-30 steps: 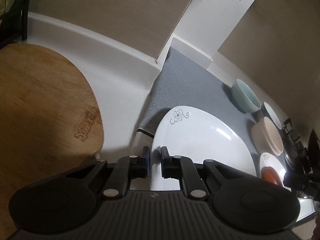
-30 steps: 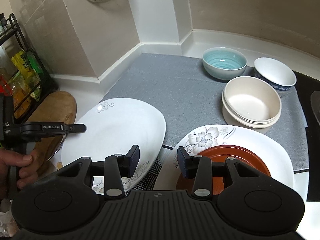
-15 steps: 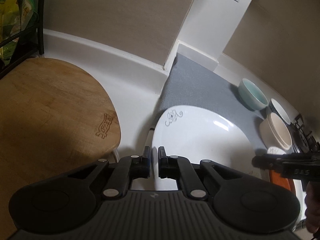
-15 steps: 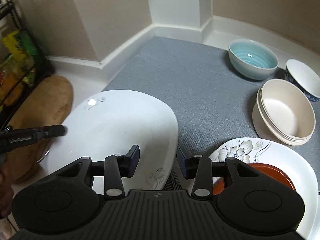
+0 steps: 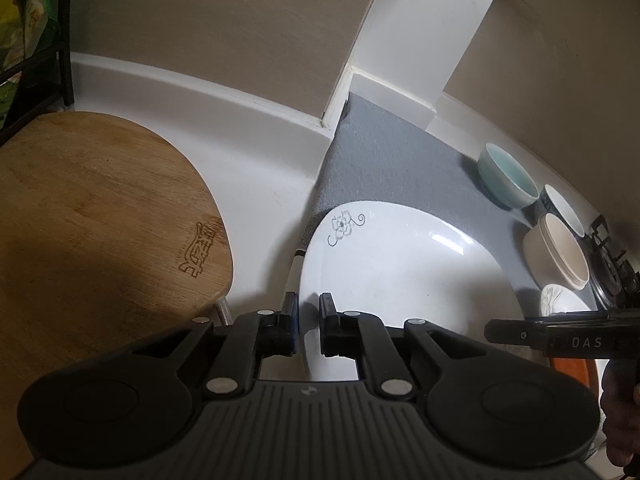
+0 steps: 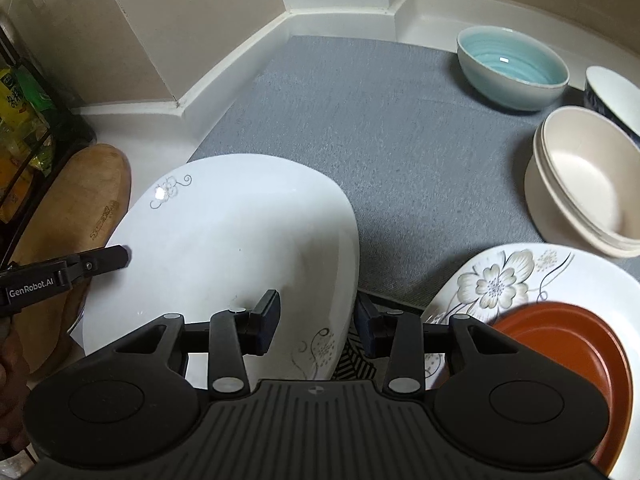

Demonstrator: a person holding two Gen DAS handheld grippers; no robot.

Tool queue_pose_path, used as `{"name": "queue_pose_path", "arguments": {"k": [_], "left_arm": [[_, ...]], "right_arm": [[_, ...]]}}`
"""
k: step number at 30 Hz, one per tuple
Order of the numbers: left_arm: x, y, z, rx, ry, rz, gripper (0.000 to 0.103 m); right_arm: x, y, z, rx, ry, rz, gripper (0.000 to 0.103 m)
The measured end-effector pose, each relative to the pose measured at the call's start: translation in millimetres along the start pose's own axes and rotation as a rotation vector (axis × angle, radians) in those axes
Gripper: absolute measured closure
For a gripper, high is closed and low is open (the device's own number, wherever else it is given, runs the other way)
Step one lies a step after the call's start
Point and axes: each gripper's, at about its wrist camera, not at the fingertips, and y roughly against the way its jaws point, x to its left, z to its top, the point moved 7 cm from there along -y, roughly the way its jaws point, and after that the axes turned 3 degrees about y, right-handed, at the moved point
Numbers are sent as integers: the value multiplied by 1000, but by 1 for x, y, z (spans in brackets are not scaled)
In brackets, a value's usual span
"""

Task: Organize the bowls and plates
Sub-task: 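Carry the white oval plate with the left gripper toward the plate stack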

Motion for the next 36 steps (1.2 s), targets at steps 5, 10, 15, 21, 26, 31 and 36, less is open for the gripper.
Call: {"name": "queue_pose_path", "arguments": {"k": [5, 10, 15, 21, 26, 31, 36], "left_arm": [[-1, -2, -1, 0, -4, 0, 92], [-1, -1, -1, 7, -5, 3, 92], [0, 9, -5, 18, -9, 7, 92], [5, 13, -10, 27, -18, 8, 92], [5, 9, -9, 23, -14, 3, 90], [5, 9, -9, 21, -12, 1, 90], [4, 9, -10, 22, -16, 6, 90]], "right_arm": [[0, -4, -4, 16, 2, 6, 63], [0, -5, -5, 14, -4, -2, 67], [1, -3, -7, 11, 1, -1, 69], [9, -3, -12, 7, 40, 12, 68], [8, -3, -13, 11, 42, 15, 68], [9, -3, -14, 17, 44, 17, 67], [11, -5, -15, 16, 60, 16, 64]]}}
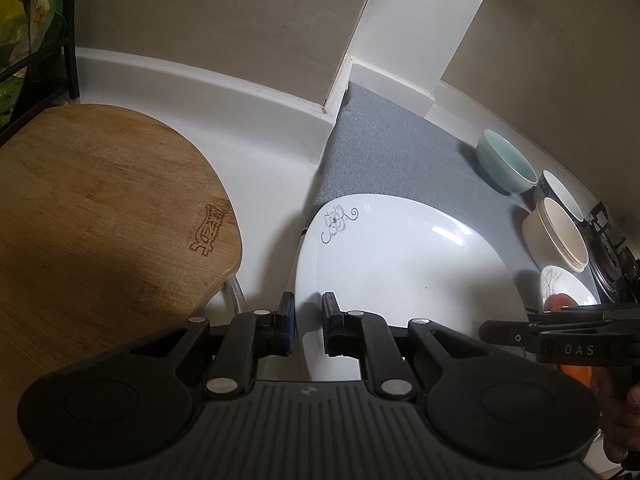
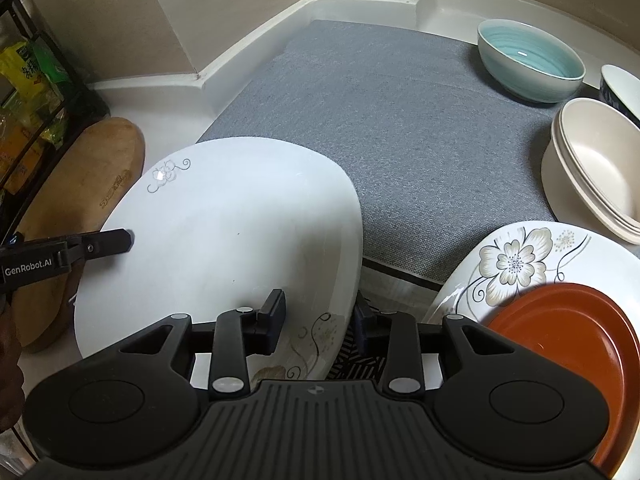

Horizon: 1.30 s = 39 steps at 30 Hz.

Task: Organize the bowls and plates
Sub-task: 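Carry the white oval plate with the left gripper toward the plate stack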

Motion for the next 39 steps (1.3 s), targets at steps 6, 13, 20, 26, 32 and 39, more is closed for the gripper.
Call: {"name": "queue_pose_path", "arguments": {"k": [6, 13, 20, 26, 32, 39], "left_arm": [[-1, -1, 0, 2, -3, 1, 89], [-1, -1, -1, 2, -4, 2, 89], [-1, -1, 0, -4, -3, 8, 89], [-1, 4, 1, -13, -6, 4, 89], [-2, 8, 2, -24, -7, 1, 89], [-8, 16, 4, -47, -24, -12, 89]], "right_arm": [[1, 1, -2, -4, 7, 4, 64], [2, 2, -2, -11, 8, -1, 64], [0, 5, -3, -19, -3, 2, 68], [-1, 8, -4, -34, -2, 6, 68], [-1, 13, -5, -50, -5, 10, 68], [-4, 22, -4, -78, -15, 11, 68]]}}
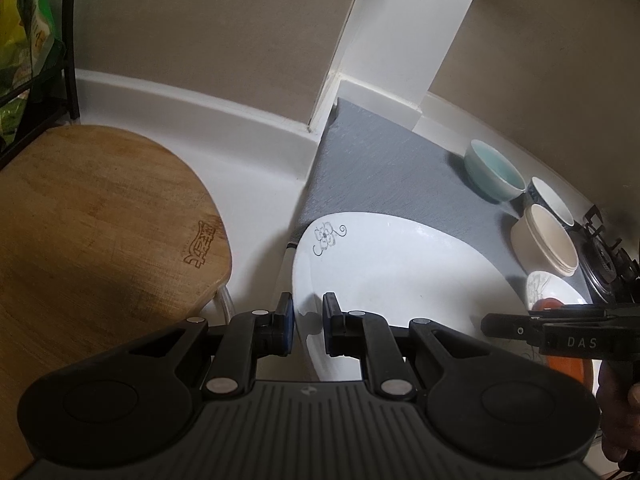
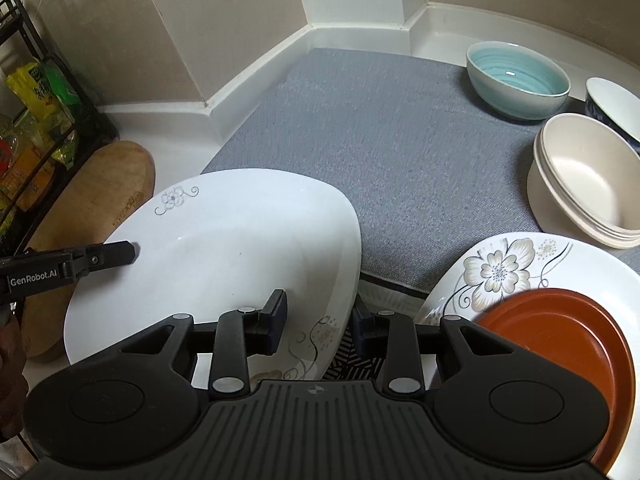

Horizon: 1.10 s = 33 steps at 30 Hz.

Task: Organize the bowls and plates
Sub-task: 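Carry the white oval plate with the left gripper toward the plate stack, then lower the white oval plate onto the orange and flower-print plates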

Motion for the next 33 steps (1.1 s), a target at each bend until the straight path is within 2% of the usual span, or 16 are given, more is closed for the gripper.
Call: {"name": "queue_pose_path", "arguments": {"k": [8, 14, 23, 33], "left_arm": [[-19, 12, 9, -45, -41, -18, 89], [-50, 18, 13, -55, -90, -59, 89], [-115, 11, 1, -16, -195, -147, 89], [-182, -16, -25, 51, -326, -227, 88]], "right_arm": [[-7, 19, 8, -61, -8, -11, 68], [-27, 49, 8, -129, -48, -28, 68], [-76, 88, -24, -195, -173, -106, 68], [-134, 119, -65, -231, -308, -201, 68]]}}
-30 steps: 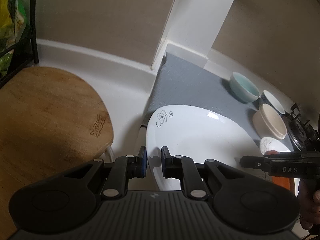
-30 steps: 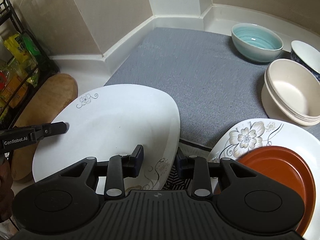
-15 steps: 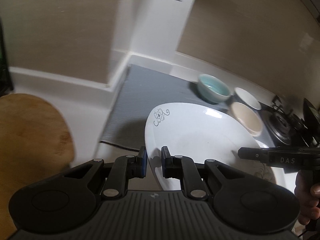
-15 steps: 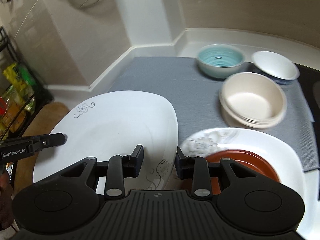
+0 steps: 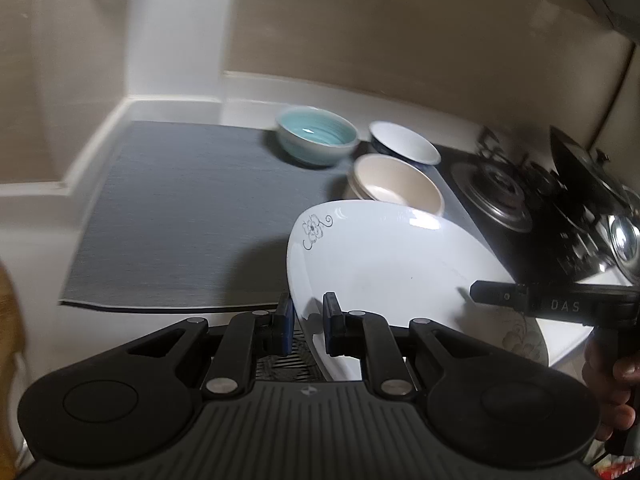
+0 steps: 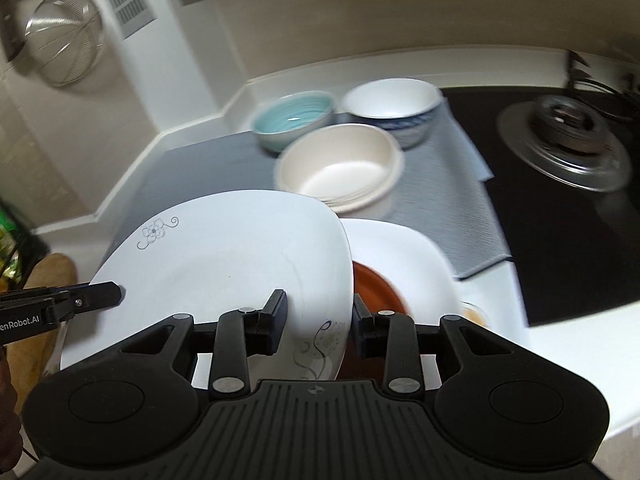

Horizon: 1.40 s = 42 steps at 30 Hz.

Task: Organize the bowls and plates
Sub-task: 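Lower the white oval plate onto the orange and flower-print plates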

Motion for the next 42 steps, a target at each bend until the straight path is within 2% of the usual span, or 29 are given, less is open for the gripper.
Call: {"name": "queue_pose_path", "arguments": {"k": [7, 12, 31, 37, 42], "left_arm": [[-30, -28, -5, 45, -55, -38, 86], [-40, -40, -9, 66, -76, -33, 84], [-37, -50, -19, 93, -112, 32, 78], [-40, -53, -21, 87, -131, 32, 73], [-42, -53, -22, 79, -143, 40, 72]], "right_arm": [[-39, 6, -9, -4, -34, -54, 68], [-52, 5, -13, -3, -47, -84, 68], [-36, -2, -21, 22, 85, -142, 68], [-32, -4, -19, 43, 98, -158, 63], [-35, -4, -17, 62, 57, -125, 59]]}}
